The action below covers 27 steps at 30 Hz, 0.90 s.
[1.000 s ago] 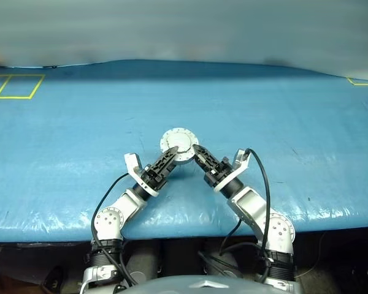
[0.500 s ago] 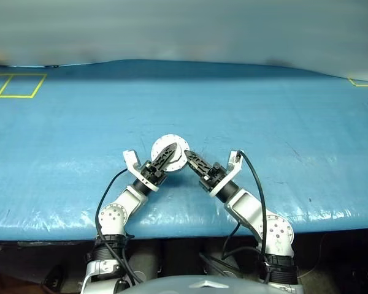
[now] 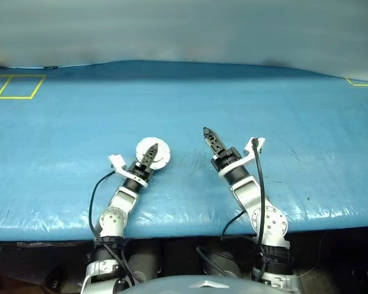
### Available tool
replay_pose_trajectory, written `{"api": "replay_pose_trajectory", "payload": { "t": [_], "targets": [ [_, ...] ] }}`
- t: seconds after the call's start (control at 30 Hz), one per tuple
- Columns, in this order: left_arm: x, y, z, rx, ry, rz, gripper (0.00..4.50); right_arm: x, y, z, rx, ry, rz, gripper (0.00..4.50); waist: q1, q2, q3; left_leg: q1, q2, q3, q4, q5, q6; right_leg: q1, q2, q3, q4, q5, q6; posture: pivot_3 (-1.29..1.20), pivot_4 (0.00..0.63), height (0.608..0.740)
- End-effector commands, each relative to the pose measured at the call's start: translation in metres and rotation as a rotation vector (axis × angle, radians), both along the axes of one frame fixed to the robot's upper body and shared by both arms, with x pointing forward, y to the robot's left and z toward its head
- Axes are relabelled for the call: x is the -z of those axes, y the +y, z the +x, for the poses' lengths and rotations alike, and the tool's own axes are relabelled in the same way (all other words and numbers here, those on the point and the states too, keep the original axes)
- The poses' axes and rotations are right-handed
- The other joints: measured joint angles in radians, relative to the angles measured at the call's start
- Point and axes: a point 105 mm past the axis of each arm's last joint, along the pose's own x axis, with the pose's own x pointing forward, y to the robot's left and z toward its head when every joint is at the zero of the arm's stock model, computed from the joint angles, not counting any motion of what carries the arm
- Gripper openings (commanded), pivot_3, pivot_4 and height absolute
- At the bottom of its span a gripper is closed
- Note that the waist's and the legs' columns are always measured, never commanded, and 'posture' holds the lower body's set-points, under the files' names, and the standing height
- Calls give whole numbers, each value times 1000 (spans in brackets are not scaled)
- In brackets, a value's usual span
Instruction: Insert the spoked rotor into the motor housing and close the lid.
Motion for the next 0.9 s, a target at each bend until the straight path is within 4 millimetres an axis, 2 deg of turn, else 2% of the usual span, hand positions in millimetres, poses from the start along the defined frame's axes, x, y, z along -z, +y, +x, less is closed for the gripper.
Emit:
{"api": "replay_pose_trajectory", "payload": {
  "t": [0.03, 0.13, 0.2, 0.37, 0.5, 0.57, 0.7, 0.9],
  "targets": [
    [-22, 23, 15, -259, -55, -128, 2687, -11, -3, 1, 14, -57, 17, 3789, 1, -1, 1, -1, 0, 0, 0, 0, 0, 0, 0, 0, 0, 0, 0, 0, 150, 740],
    [-23, 61, 26, -416, 7, -52, 2687, -12, -12, 1, 61, -53, 65, 3789, 5, -3, 1, -3, -1, 0, 0, 0, 1, 1, 0, 0, 0, 1, 2, 0, 150, 740],
    [-27, 66, 29, -416, 3, 8, 2687, -13, -14, 0, 73, -61, 70, 3789, 6, -3, 1, -3, -2, -1, 1, 0, 2, 1, -1, 0, -1, 2, 3, 0, 150, 740],
    [-32, 64, 32, -377, -19, 19, 2687, -11, -14, -1, 75, -60, 43, 3789, 2, -5, 2, -3, -3, -1, 0, -1, 3, 2, 0, 0, -1, 2, 4, 0, 150, 740],
    [-34, 67, 29, -381, -43, 25, 3729, -8, -21, 0, 124, -34, 74, 3816, 0, -5, 2, -2, -2, -1, 1, 0, 2, 3, 1, 0, 0, 2, 4, 0, 150, 740],
    [-30, 77, 27, -443, -7, 78, 4351, -11, -22, -1, 119, -46, 102, 3816, -1, -5, 2, 0, -2, -1, 1, 0, 1, 3, 2, 0, 0, 2, 3, 0, 150, 740],
    [-47, 110, 4, -606, -73, 226, 4452, -9, -21, 2, 98, -35, 76, 3816, -16, -5, 2, 1, 0, 0, 1, 1, 0, 6, 4, 2, 0, 2, 2, 0, 150, 740],
    [-62, 138, -28, -753, -112, 364, 4452, -4, -12, 8, 39, -15, 0, 3816, -6, -5, 2, 1, 1, -2, 0, 2, -2, 2, 5, 2, 1, 2, 1, 0, 150, 740]
  ]
}}
